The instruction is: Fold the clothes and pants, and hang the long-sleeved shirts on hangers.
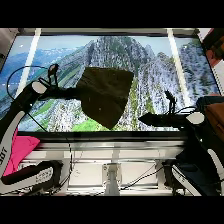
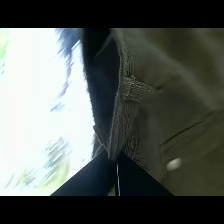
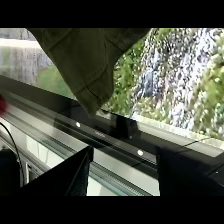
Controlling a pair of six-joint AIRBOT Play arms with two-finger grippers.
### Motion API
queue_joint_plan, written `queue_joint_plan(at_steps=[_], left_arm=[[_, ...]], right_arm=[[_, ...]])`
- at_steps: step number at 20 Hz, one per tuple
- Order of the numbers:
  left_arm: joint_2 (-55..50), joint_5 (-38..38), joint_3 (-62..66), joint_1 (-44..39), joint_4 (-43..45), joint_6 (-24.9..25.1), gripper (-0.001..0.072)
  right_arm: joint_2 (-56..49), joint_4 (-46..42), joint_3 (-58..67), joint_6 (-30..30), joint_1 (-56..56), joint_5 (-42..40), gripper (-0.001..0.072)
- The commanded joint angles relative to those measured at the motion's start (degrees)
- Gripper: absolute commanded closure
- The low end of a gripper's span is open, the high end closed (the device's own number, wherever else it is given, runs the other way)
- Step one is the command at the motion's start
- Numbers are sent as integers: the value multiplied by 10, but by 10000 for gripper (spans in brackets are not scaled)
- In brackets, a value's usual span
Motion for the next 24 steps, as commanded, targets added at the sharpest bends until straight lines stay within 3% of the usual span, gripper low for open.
queue_joint_plan(at_steps=[1,3,9,13,18,20,24], left_arm=[[-4,-92,-5,1,169,-69,670],[-4,-153,-5,1,226,-83,669],[-4,-280,-5,-19,193,-24,669],[-4,-278,-5,-43,87,6,668],[-4,-272,-5,-61,74,5,669],[-4,-272,-5,-61,68,5,668],[-4,-272,-5,-61,66,5,668]], right_arm=[[-19,26,-2,-1,18,-14,250],[-49,26,-2,1,63,-26,251],[-150,27,-2,2,152,-120,252],[-181,26,14,1,151,-76,252],[-190,21,26,1,152,-54,250],[-204,21,26,6,152,-44,139],[-245,15,39,39,151,-58,137]])
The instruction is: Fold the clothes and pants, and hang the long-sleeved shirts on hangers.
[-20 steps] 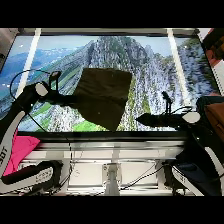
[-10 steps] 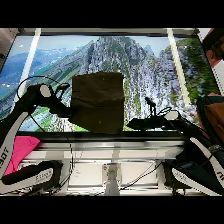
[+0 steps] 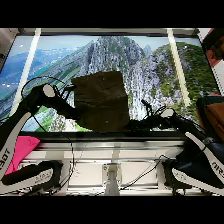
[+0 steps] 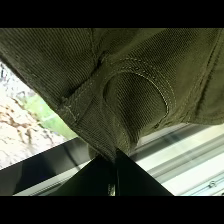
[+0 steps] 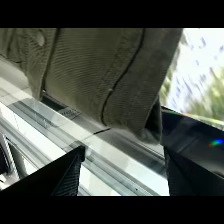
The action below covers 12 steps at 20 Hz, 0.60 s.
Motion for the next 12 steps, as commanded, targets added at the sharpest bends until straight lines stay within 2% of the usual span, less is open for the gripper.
queue_joint_plan(at_steps=[1,7,8,9,12], left_arm=[[0,0,0,-1,-6,2,668],[0,0,0,-1,-6,2,668],[0,0,0,-1,-6,2,668],[0,0,0,-1,-6,2,668],[0,0,0,-1,-6,2,668]], right_arm=[[-38,-3,18,31,0,-6,149],[-94,6,58,63,0,-5,180],[-97,13,59,63,0,-5,284],[-98,17,59,62,1,-4,355],[-98,33,59,39,1,-1,423]])
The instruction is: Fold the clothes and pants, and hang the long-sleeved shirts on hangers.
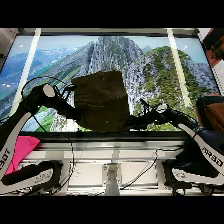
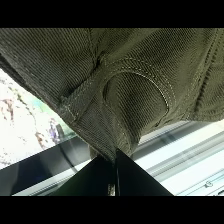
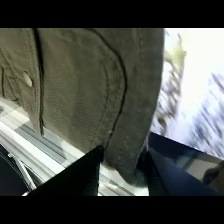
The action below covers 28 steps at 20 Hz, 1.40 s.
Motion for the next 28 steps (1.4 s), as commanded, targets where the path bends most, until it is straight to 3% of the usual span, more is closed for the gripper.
queue_joint_plan(at_steps=[1,2,3,9,14,17,23,25,28], left_arm=[[0,0,0,0,0,0,668],[0,0,0,0,0,0,668],[0,0,0,0,-1,0,668],[17,0,2,0,-54,27,668],[121,1,55,17,-76,34,668],[205,38,102,49,-117,33,668],[388,225,122,83,-180,29,668],[436,254,122,83,-181,24,668],[487,256,122,83,-204,-2,669]], right_arm=[[-5,29,3,-35,1,5,574],[-5,35,3,-39,1,5,676],[-5,43,4,-39,1,5,693],[23,35,101,-114,0,88,694],[107,-41,242,-105,0,101,694],[168,-86,316,-84,0,85,694],[303,-217,417,-20,0,72,693],[355,-261,436,19,0,67,694],[425,-255,441,67,0,74,693]])
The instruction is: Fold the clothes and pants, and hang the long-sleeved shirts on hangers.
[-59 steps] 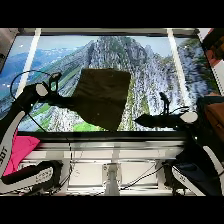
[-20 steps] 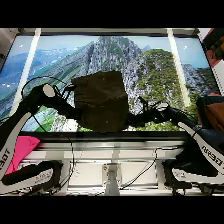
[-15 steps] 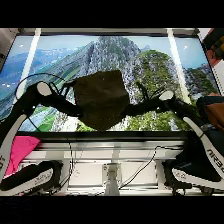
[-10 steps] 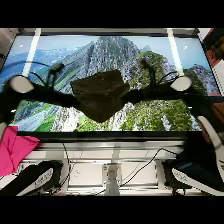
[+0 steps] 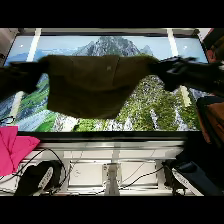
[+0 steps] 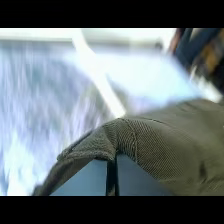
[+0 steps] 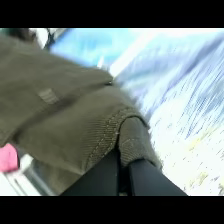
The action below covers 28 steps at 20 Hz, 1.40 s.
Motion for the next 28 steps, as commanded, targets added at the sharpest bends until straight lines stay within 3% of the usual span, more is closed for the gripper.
queue_joint_plan(at_steps=[1,3,7,12,15,20,25,28], left_arm=[[68,31,2,2,-41,-25,668],[84,17,2,2,-66,-35,669],[83,-51,-25,2,-54,-113,669],[69,-42,-155,2,-70,-162,669],[43,26,-217,2,-111,-157,668],[-43,156,-227,2,-123,-78,667],[-161,268,-227,-3,-123,-78,667],[-229,368,-227,-27,-177,-78,667]], right_arm=[[83,-29,16,66,0,16,693],[109,-30,16,94,0,38,694],[118,-33,16,114,0,41,693],[43,-35,15,114,0,74,693],[-26,-45,13,111,0,79,693],[-152,-110,13,81,0,51,693],[-270,-111,13,81,0,-65,694],[-330,-110,13,81,0,-168,693]])
